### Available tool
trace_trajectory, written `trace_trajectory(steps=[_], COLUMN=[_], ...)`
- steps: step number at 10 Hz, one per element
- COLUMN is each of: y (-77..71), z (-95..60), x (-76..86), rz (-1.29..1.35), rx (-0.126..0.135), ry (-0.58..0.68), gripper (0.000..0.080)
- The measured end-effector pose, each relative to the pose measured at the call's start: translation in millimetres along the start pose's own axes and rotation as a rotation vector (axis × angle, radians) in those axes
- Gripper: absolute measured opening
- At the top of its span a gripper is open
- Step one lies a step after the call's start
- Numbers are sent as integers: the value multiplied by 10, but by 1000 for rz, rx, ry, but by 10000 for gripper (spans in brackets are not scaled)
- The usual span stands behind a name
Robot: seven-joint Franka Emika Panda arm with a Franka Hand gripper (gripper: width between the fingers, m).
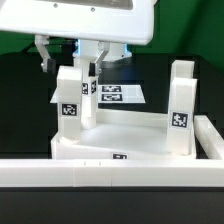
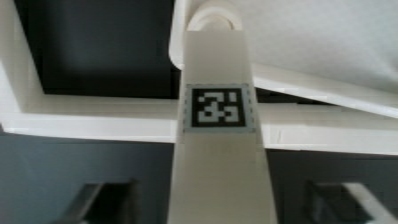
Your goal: Assemble desk
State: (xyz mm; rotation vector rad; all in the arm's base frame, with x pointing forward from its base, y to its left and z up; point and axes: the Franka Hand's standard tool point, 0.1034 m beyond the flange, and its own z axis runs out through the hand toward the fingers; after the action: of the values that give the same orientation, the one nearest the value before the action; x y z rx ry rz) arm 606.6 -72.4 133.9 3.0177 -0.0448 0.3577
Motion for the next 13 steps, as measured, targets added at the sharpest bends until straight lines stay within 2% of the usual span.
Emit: trace_trajectory(steps=[1,2,3,6,10,13], y=[0,0,0,0,17,1], z=[0,1,1,0,-187,-168], x=[0,-1,-1,1,87,50], rz=[0,0,0,0,7,7], rx=[0,0,0,0,22,27], ry=[0,0,0,0,-31,-62], gripper=[531,628,643,649,649,649])
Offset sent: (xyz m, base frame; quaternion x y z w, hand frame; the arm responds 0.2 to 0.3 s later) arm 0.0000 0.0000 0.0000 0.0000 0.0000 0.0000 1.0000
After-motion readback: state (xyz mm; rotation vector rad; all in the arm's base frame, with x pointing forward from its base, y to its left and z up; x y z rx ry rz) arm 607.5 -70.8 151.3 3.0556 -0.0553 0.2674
